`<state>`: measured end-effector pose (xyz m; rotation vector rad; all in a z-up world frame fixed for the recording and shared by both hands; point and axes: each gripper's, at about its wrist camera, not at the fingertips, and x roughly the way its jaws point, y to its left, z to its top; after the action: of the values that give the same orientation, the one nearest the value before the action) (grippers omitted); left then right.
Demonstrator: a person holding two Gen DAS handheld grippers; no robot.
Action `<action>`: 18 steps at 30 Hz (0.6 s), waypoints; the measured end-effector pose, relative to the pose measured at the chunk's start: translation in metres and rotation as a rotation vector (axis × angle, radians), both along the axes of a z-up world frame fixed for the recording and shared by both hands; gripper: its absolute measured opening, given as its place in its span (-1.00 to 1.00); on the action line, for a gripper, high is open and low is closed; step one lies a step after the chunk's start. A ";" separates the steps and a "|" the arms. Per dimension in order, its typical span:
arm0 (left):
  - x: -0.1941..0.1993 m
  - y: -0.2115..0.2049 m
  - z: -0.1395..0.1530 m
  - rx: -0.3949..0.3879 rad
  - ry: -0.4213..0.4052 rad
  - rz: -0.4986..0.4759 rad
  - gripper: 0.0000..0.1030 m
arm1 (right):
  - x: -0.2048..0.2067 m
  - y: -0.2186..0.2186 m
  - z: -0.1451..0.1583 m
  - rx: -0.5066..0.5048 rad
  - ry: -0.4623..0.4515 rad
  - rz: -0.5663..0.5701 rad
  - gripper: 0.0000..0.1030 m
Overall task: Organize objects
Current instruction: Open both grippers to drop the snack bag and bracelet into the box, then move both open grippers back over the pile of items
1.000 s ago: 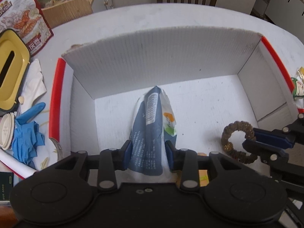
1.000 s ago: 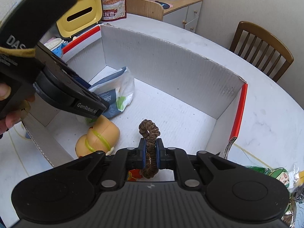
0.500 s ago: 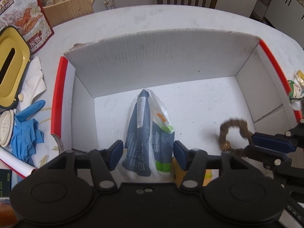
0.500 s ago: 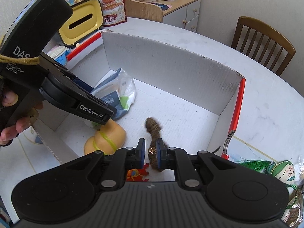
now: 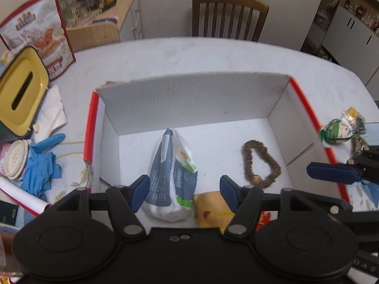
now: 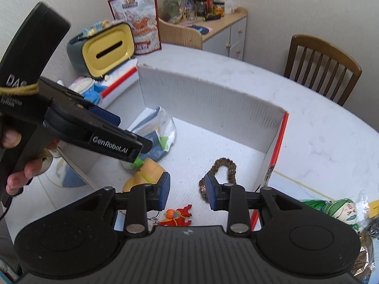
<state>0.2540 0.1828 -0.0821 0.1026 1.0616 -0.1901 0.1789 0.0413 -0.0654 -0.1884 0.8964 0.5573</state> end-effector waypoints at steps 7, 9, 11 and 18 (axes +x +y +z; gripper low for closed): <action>-0.025 -0.011 0.026 -0.031 -0.067 -0.004 0.29 | -0.016 -0.019 0.025 0.054 -0.035 -0.007 -0.14; -0.032 -0.017 0.033 -0.034 -0.087 -0.015 0.33 | -0.022 -0.026 0.032 0.062 -0.047 -0.008 -0.13; -0.039 -0.025 0.040 -0.029 -0.111 -0.023 0.39 | -0.027 -0.033 0.038 0.069 -0.053 -0.009 -0.13; -0.063 -0.056 0.059 -0.052 -0.159 -0.047 0.55 | -0.045 -0.070 0.050 0.083 -0.054 -0.021 0.10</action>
<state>0.1912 0.1265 -0.0233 0.0943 0.8956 -0.2484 0.1334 -0.0285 -0.0151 -0.1177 0.8201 0.5662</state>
